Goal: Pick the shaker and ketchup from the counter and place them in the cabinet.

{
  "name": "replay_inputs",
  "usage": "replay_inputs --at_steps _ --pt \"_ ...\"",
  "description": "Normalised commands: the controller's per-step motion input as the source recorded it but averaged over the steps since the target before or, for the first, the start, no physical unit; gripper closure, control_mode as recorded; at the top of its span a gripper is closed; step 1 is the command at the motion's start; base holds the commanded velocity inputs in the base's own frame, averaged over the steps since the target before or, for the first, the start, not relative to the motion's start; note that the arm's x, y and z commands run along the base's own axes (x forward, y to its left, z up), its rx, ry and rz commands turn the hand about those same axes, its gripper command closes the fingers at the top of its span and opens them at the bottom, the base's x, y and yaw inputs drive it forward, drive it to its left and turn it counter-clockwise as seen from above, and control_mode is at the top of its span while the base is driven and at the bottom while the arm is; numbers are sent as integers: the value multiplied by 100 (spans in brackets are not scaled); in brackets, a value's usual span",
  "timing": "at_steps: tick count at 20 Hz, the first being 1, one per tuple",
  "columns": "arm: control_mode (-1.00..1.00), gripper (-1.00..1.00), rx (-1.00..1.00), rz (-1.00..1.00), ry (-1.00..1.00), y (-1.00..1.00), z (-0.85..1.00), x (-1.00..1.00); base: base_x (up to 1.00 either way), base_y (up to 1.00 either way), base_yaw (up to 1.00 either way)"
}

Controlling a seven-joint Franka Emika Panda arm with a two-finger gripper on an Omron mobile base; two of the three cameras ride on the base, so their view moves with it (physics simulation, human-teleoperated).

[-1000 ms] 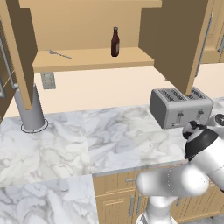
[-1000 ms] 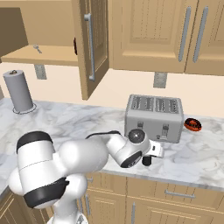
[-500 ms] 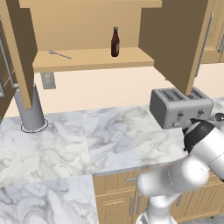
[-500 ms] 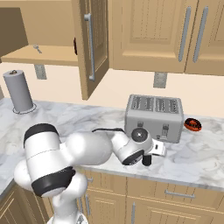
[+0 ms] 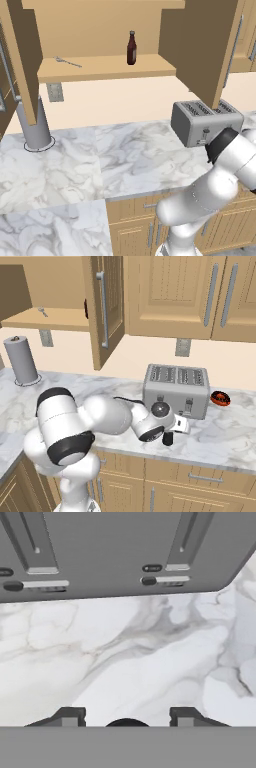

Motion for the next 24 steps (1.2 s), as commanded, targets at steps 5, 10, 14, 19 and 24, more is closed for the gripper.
replay_inputs --at_steps 5,10,14,19,24 --pt "-100 100 0 0 0 0 -27 0 0 0 0" --pt "-100 100 0 0 -1 -1 5 0 0 0 0" --pt "-100 100 0 0 -4 0 58 0 0 0 0" --pt "-100 100 -2 0 0 9 41 -1 0 0 0" --pt "-100 100 -6 0 -1 48 36 -29 0 0 0"
